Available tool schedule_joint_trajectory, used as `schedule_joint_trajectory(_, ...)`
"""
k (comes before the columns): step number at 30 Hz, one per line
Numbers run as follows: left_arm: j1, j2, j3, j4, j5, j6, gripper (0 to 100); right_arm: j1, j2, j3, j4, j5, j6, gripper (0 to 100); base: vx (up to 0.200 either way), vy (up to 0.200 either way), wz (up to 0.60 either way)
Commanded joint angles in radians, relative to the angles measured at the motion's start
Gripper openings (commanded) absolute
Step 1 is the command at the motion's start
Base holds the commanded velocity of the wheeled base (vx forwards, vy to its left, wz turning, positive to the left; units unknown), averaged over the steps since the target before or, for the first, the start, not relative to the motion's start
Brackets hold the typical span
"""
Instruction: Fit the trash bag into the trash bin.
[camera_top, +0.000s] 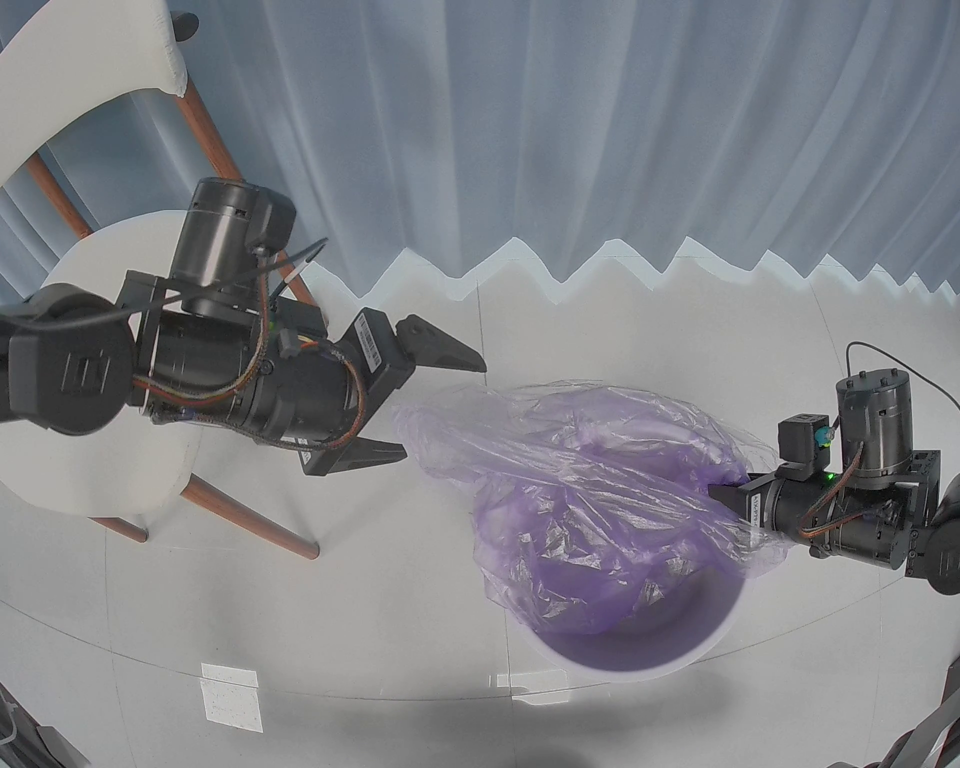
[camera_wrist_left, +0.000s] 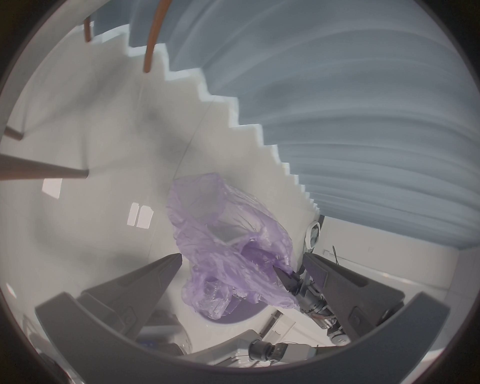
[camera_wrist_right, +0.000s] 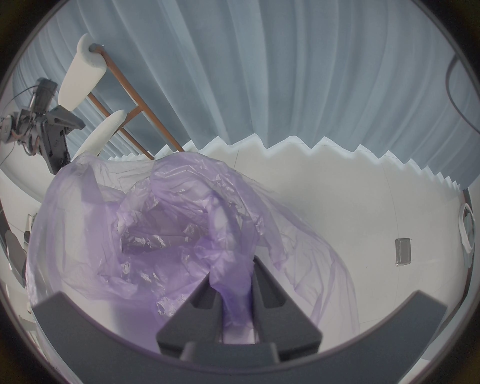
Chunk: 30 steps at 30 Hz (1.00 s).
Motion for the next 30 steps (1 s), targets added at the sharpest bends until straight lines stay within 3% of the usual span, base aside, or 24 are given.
schedule_joint_trajectory(1, 0.007, 0.094, -0.155, 0.121, -0.002, -0.082, 100, 0.010, -0.002, 0.002, -0.002, 0.001, -0.002, 0, 0.000, 0.000, 0.00)
schedule_joint_trajectory(14, 0.001, 0.154, -0.197, 0.187, 0.002, -0.112, 100, 0.009, -0.005, 0.015, -0.004, 0.001, -0.002, 0, 0.000, 0.000, 0.00)
schedule_joint_trajectory(15, 0.001, 0.154, -0.195, 0.187, 0.002, -0.112, 0, 0.009, -0.004, 0.016, -0.004, 0.001, -0.002, 0, 0.000, 0.000, 0.00)
schedule_joint_trajectory(21, -0.021, 0.140, -0.183, 0.197, 0.001, -0.112, 0, 0.009, 0.000, 0.018, -0.002, 0.001, 0.000, 0, 0.000, 0.000, 0.00)
schedule_joint_trajectory(25, -0.053, 0.111, -0.123, 0.210, 0.059, -0.094, 0, 0.009, 0.004, -0.001, -0.002, 0.006, 0.013, 0, 0.000, 0.000, 0.00)
schedule_joint_trajectory(30, -0.150, 0.038, -0.002, 0.210, 0.108, -0.076, 0, -0.005, 0.021, -0.050, 0.004, 0.006, 0.066, 0, 0.000, 0.000, 0.00)
